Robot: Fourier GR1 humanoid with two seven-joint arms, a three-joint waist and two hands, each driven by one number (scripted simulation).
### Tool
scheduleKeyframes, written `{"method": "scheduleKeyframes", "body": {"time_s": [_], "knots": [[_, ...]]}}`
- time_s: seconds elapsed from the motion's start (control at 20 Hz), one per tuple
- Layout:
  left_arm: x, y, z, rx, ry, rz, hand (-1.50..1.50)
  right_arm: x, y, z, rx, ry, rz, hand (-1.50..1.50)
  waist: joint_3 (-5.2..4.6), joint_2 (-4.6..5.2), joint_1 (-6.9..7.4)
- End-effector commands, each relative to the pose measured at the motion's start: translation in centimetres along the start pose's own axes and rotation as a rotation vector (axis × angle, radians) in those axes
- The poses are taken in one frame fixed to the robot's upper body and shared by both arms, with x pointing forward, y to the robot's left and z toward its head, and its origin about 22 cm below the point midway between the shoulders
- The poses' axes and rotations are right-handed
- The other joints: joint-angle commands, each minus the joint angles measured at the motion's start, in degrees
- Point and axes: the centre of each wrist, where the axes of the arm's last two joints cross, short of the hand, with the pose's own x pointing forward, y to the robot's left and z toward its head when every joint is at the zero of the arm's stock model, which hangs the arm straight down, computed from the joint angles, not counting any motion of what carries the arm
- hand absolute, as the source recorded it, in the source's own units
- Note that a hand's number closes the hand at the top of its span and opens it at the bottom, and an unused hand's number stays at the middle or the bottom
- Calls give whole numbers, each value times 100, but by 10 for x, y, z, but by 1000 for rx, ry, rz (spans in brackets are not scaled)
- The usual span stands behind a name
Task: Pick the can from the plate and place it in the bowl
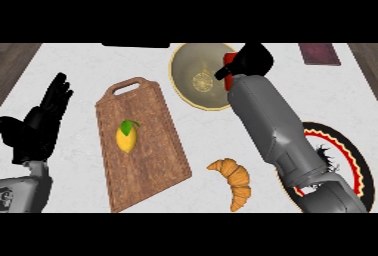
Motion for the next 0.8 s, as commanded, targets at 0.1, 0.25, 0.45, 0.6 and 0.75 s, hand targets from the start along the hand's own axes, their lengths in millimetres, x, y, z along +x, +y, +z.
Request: {"method": "scheduleKeyframes", "body": {"time_s": [0.1, 0.25, 0.45, 0.6, 0.75], "knots": [[-2, 0, -6, 24, 10, 11, 0, -16, 8, -9, 90, -41, -127, -150, 1, -34, -129], [-8, 17, 0, 41, 10, -2, 0, -22, 1, -12, -15, -32, -379, -150, 8, -47, -137], [-8, 10, 2, 37, 36, 1, 0, -25, -23, -17, -176, -68, -683, -150, 24, -116, -187], [-24, -6, 12, 24, 31, 12, 0, -33, -36, -20, -213, -55, -851, -150, 18, -95, -176], [-13, 16, 14, 42, 37, 10, 0, -75, -25, -13, -164, -47, -884, -150, 8, -161, -314]]}}
